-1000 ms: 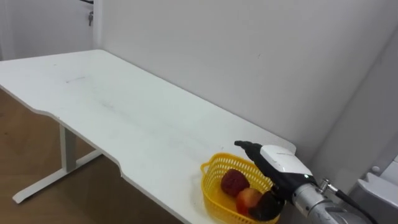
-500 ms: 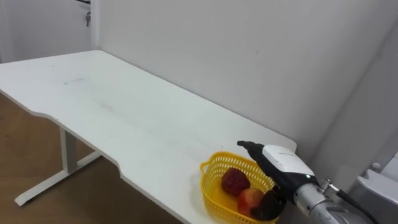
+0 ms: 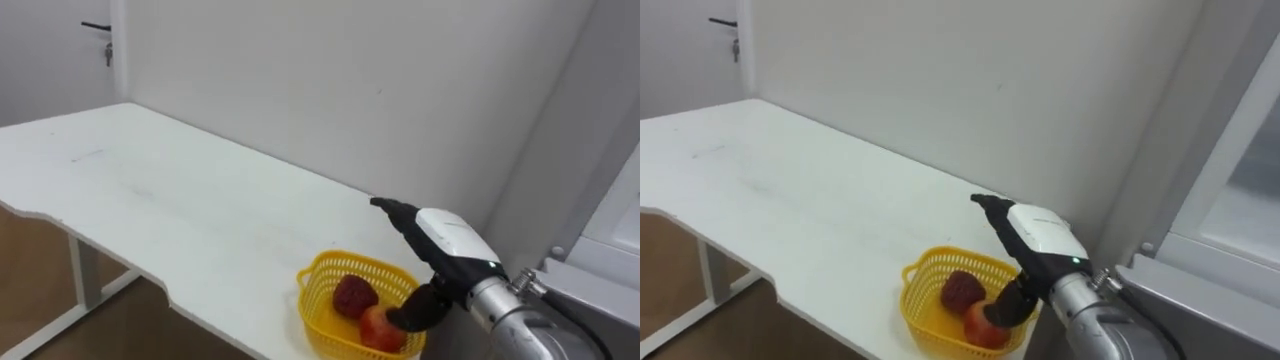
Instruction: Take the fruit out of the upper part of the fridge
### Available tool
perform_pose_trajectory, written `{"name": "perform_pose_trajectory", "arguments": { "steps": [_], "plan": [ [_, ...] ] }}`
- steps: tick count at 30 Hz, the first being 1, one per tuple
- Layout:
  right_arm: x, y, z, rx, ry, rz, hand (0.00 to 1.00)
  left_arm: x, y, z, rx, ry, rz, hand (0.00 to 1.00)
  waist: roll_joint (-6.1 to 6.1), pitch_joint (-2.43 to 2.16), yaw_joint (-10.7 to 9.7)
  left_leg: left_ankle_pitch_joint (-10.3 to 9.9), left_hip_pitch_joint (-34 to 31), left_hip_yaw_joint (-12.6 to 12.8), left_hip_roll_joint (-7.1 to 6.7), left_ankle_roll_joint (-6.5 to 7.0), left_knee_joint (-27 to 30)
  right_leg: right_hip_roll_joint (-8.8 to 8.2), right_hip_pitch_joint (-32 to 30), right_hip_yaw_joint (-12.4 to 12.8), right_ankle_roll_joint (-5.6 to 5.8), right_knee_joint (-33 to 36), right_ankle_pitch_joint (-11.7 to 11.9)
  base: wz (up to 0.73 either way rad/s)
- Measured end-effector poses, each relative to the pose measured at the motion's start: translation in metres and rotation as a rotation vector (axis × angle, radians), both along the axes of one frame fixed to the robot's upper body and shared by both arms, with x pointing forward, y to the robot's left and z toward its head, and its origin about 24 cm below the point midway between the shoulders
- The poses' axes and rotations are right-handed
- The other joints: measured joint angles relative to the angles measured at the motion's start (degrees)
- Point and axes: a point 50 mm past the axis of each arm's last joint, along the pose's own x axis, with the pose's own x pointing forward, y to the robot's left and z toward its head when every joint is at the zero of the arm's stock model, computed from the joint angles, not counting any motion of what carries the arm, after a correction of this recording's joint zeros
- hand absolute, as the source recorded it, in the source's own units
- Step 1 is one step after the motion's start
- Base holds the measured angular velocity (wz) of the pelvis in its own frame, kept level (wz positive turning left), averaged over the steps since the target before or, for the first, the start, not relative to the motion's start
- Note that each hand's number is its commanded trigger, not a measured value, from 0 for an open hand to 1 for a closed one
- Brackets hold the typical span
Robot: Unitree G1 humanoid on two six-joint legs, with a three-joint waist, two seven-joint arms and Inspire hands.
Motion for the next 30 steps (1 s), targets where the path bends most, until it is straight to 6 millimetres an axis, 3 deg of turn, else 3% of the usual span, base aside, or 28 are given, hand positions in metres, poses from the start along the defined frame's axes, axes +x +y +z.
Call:
{"name": "perform_pose_trajectory", "arguments": {
  "steps": [5, 9, 12, 14, 17, 22, 30],
  "plan": [
    [-0.017, 0.014, 0.037, 0.052, -0.192, 0.098, 0.00, 0.006, -0.002, -0.001, -0.008, -0.041, -0.015, 0.00, 1.04, -0.14, -1.42, 0.01, 0.53, 1.48, 0.37, 0.05, -0.84, 0.12, -0.80, 1.63, 0.01, 0.60, 0.04, -0.15],
    [-0.025, 0.022, 0.051, 0.060, -0.284, 0.149, 0.00, 0.007, -0.007, -0.002, -0.015, -0.059, -0.012, 0.00, 1.73, -0.17, -2.28, 0.06, 1.56, 3.21, 0.61, 0.12, -1.74, 0.16, -0.96, 3.26, 0.01, 0.72, 0.04, -0.23],
    [-0.035, 0.019, 0.068, 0.097, -0.377, 0.158, 0.00, 0.001, -0.014, -0.006, -0.036, -0.045, 0.006, 0.00, 2.46, 0.11, -3.63, 0.02, 1.78, 4.01, 0.67, 0.19, -1.54, 0.14, -1.16, 3.88, 0.17, 0.72, 0.15, -0.12],
    [-0.042, 0.012, 0.085, 0.139, -0.472, 0.141, 0.00, -0.001, -0.019, -0.007, -0.050, -0.041, 0.012, 0.00, 3.30, -0.13, -5.68, -0.12, 1.97, 4.52, 0.70, 0.39, -1.55, 0.11, -1.33, 4.09, 0.28, 0.70, 0.22, -0.10],
    [-0.050, 0.002, 0.100, 0.186, -0.578, 0.112, 0.00, -0.003, -0.023, -0.009, -0.057, -0.035, 0.018, 0.00, 5.18, -0.19, -6.92, -0.14, 2.58, 6.26, 0.78, 0.43, -1.85, 0.22, -1.31, 5.55, 0.35, 0.69, 0.26, -0.22],
    [-0.066, -0.013, 0.097, 0.277, -0.614, 0.056, 0.00, -0.002, -0.026, -0.010, -0.046, -0.054, 0.018, 0.00, 6.86, -0.66, -9.48, -0.11, 3.87, 8.19, 0.96, 0.46, -2.66, 0.12, -1.50, 7.05, 0.38, 0.88, 0.28, -0.20],
    [-0.092, -0.054, 0.088, 0.424, -0.655, -0.122, 0.00, -0.014, -0.028, -0.011, -0.026, -0.030, 0.035, 0.00, 6.47, -0.86, -13.40, -0.12, 5.25, 11.96, 1.57, 0.45, -3.23, 0.90, -2.33, 10.34, 0.34, 1.53, 0.29, -0.23]
  ]
}}
